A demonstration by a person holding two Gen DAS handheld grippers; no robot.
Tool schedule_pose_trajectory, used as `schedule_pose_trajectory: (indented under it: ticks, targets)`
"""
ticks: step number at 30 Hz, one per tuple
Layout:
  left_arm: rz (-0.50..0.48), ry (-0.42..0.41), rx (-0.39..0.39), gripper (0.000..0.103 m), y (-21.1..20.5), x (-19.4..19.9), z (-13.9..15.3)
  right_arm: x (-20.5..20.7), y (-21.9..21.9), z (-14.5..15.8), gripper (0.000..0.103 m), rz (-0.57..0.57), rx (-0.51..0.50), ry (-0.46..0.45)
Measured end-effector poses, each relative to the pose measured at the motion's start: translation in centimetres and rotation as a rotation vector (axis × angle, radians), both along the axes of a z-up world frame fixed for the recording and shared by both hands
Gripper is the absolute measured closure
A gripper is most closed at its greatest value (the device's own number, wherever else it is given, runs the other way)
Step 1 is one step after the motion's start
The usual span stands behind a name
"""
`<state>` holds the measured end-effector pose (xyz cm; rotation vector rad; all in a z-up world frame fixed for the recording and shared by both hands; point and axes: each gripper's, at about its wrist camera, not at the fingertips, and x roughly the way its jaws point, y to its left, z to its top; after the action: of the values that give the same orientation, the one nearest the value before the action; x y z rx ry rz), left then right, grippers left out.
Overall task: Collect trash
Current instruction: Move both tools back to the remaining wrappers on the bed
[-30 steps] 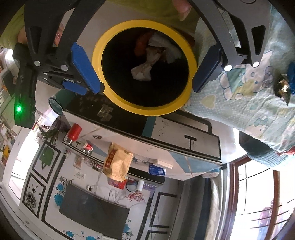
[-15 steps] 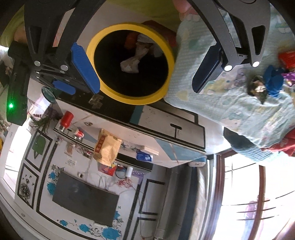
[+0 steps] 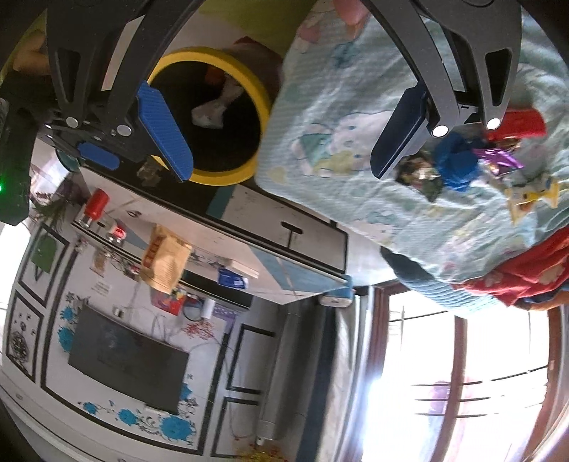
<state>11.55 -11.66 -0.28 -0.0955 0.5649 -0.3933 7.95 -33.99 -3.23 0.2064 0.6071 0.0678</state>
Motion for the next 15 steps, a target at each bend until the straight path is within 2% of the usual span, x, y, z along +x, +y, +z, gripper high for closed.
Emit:
schedule_pose_trajectory:
  ticks: [15]
  targets:
    - [0.154, -0.036, -0.008, 0.011, 6.4, -0.4, 0.8, 1.4, 6.2, 1.0, 0.017, 0.146, 0.002, -0.009]
